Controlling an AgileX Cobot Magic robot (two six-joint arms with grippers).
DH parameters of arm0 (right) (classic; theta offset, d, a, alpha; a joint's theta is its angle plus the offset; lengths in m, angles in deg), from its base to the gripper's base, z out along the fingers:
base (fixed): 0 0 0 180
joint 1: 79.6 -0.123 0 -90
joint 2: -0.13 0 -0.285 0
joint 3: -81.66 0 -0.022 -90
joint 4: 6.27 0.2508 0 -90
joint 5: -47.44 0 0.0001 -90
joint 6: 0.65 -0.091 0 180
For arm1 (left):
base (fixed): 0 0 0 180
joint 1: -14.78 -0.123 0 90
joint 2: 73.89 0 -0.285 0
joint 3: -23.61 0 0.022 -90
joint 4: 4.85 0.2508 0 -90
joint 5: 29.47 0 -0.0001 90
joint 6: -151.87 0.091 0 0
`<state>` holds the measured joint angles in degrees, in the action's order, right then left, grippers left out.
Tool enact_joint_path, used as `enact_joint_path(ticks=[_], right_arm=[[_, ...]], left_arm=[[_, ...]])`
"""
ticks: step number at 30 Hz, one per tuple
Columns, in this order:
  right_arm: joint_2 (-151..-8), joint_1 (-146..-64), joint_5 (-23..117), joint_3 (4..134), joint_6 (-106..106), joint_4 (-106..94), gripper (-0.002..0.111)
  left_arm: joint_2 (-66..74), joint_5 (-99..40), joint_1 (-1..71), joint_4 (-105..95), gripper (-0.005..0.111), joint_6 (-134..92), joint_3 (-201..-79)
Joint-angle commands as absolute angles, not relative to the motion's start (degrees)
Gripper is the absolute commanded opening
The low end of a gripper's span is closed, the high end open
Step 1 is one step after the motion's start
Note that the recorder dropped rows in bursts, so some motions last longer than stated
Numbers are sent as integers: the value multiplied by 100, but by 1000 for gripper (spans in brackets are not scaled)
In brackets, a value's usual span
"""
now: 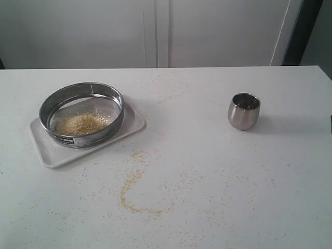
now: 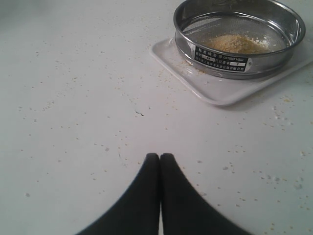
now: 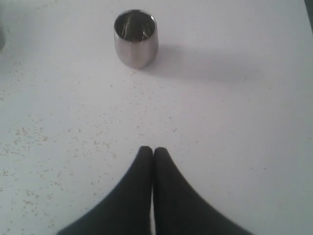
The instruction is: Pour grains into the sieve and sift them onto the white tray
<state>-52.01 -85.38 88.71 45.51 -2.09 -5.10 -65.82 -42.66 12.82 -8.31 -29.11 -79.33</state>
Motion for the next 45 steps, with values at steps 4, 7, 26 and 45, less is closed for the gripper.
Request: enact_joint_path(ticks=[4,7,26,45], right_arm=[[-4552,-8495,8269,4122,-246,-471,0],[-4436,-8495,8203,4108,-246,-471,0],[-3751,-8495,8216,4100,-235,-495,0],[-3751,-8495,8376,4100,-235,-495,0]], left_arm=[[-6610,-4279,1263,-869,0,-2935,-7917],[-6610,-4279,1263,-869,0,-2935,-7917],[-6610,-4279,1263,-869,0,-2935,-7917],[-6610,-4279,1263,-869,0,-2935,-7917]])
